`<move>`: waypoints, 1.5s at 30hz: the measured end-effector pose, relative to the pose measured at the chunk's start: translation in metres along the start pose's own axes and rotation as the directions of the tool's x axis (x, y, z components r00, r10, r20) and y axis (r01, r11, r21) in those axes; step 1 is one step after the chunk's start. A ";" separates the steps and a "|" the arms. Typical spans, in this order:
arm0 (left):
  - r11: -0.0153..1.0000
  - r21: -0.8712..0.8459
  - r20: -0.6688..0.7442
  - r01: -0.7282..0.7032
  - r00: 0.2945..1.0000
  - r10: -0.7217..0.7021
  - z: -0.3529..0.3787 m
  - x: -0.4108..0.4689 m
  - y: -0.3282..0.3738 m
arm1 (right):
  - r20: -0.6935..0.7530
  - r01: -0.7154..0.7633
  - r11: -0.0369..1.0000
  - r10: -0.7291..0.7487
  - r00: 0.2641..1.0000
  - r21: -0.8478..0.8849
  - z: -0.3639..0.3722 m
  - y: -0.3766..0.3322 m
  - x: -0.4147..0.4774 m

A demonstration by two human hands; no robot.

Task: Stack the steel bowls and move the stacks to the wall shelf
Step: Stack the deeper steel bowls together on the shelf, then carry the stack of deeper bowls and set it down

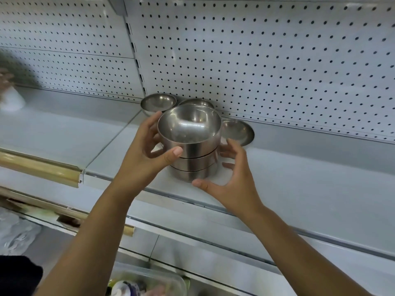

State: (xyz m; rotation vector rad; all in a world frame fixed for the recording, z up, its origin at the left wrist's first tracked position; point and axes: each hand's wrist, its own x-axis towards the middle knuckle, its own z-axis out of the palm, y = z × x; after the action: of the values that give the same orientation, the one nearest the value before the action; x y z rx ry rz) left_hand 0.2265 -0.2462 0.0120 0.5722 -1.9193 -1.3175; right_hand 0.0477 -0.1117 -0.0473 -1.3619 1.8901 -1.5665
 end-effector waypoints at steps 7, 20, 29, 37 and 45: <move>0.995 -0.101 -0.028 0.016 0.999 -0.019 0.000 0.000 -0.010 | 0.103 -0.122 0.992 0.123 0.987 -0.020 -0.002 -0.002 -0.001; 0.989 -0.145 -0.022 0.041 0.999 -0.045 0.008 -0.007 -0.002 | 0.013 -0.152 0.988 0.152 0.988 0.014 -0.009 -0.010 -0.008; 0.982 -0.189 0.044 -0.013 0.999 0.022 0.066 -0.018 0.035 | -0.036 -0.135 0.989 0.137 0.990 0.055 -0.075 -0.014 -0.045; 0.949 -0.314 0.236 -0.029 0.966 0.107 0.200 -0.036 0.080 | -0.215 -0.164 0.985 0.173 0.961 0.058 -0.206 -0.007 -0.130; 0.911 -0.412 0.460 0.026 0.869 0.184 0.391 -0.074 0.130 | -0.490 -0.244 0.969 0.190 0.851 -0.048 -0.361 0.002 -0.260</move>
State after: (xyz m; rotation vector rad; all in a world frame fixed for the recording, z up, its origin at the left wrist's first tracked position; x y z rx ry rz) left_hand -0.0221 0.0898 0.0269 -0.0717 -1.9316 -1.8752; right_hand -0.0966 0.3077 -0.0064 -0.7903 2.3503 -1.8261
